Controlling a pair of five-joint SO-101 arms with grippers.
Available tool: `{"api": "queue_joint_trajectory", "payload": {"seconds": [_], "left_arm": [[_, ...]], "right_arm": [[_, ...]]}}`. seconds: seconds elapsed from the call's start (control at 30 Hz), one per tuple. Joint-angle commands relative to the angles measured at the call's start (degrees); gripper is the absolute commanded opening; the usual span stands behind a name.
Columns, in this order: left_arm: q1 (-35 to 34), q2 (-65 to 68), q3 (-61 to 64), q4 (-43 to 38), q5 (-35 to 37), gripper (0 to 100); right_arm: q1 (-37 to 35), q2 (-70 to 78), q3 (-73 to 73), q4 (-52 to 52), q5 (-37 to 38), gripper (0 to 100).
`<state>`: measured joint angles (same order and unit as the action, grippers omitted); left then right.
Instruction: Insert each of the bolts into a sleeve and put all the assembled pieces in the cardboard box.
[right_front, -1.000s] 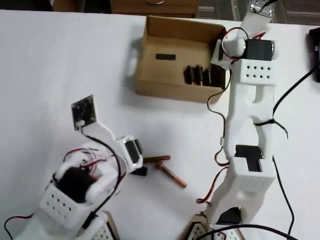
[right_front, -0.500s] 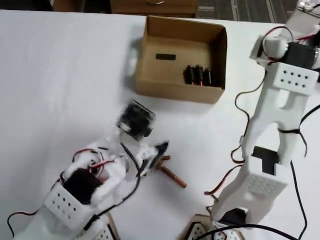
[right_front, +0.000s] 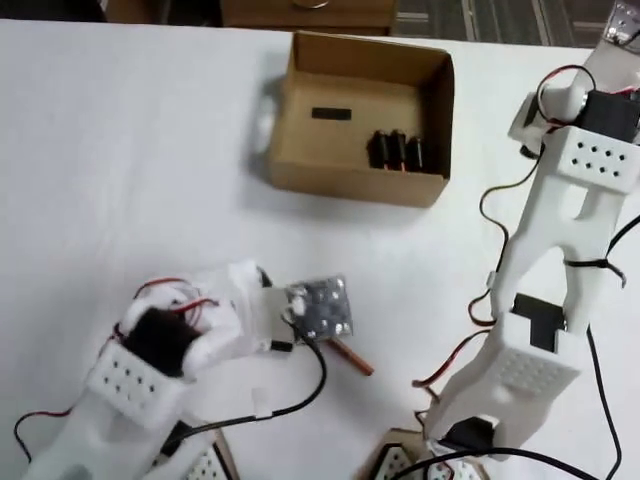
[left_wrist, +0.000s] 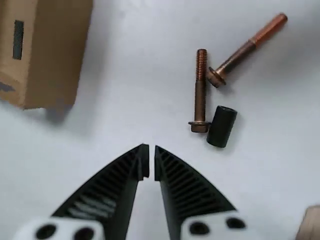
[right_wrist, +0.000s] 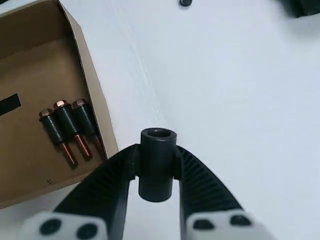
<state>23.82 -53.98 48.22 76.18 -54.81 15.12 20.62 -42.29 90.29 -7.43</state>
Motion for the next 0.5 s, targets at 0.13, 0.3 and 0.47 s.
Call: {"api": "queue_joint_trajectory", "payload": {"seconds": [0.13,0.3,0.47], "left_arm": [[0.88,13.10,-5.76,-2.20,-4.48,4],[0.97,25.32,-12.62,-3.08,3.60,4],[3.25,37.71,-23.60,0.79,13.19,4]], "right_arm": [[4.62,-4.26,0.62,2.24,5.80,1.9],[6.73,-4.26,0.53,2.15,5.89,1.9],[6.99,-3.82,0.53,1.89,5.71,1.9]]}}
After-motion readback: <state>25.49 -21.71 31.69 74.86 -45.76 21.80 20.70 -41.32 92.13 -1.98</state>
